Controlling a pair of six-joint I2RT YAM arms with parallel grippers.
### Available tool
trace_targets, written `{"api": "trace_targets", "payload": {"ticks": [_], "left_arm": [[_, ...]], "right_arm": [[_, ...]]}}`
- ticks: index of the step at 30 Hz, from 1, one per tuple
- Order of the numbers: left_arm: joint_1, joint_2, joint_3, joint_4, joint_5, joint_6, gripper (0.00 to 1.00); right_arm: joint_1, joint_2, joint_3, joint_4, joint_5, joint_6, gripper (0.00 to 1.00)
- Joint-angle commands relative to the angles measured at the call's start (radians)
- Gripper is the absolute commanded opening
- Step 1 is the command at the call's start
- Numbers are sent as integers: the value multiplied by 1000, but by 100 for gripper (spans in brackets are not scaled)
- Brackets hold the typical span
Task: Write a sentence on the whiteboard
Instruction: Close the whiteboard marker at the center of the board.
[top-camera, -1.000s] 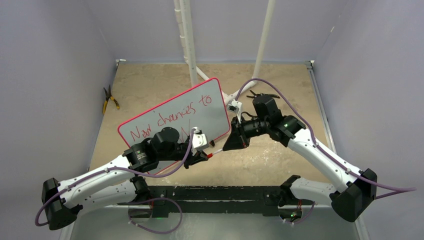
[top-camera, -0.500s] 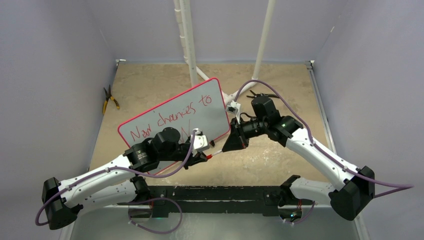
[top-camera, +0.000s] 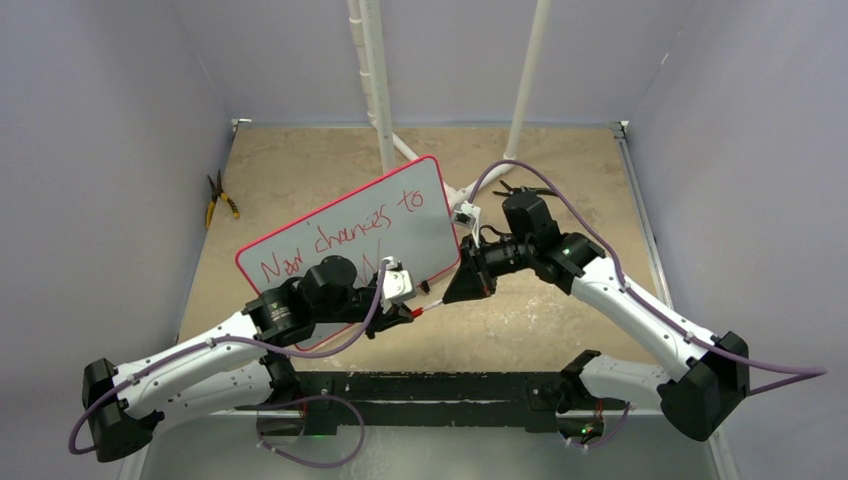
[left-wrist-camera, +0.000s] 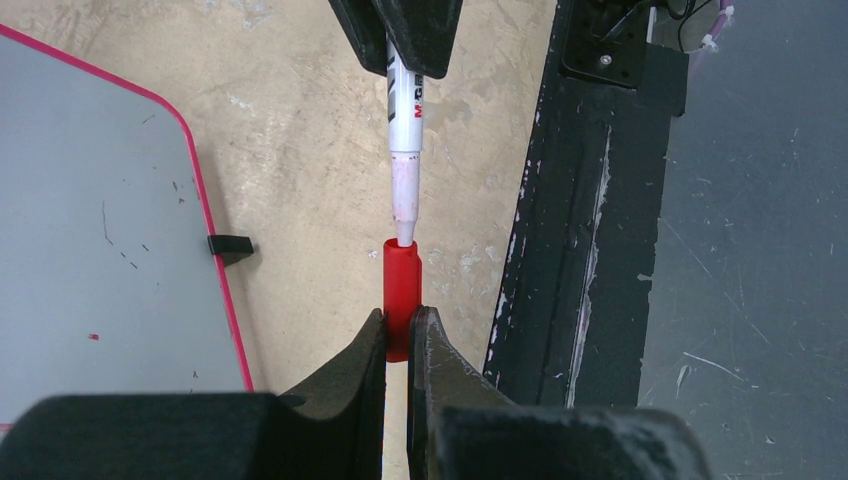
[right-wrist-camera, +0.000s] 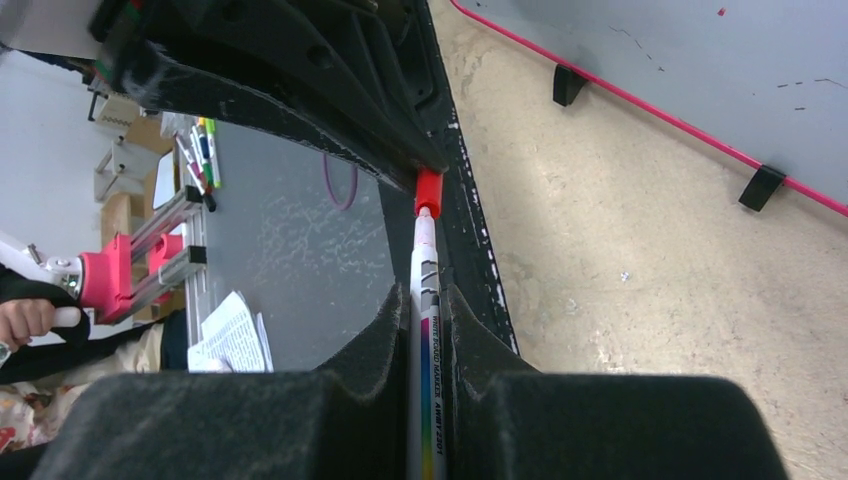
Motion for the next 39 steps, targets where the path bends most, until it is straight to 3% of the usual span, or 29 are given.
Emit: {"api": "trace_targets", "payload": {"ticks": [1,30,35,39], "left_arm": [[-5,-57,5,133,-10,-12,0],[-5,35,76,299,69,-22,0],[-5,57,88,257,99,-36,0],[-5,30,85,175,62,-38,20]], "right_arm": [[12,-20,-9,31,-29,34,0],[15,-6,-49,110,-127,35,0],[15,-20,-39,109,-110,41,0],[15,-23,-33,107,-103,41,0]]}}
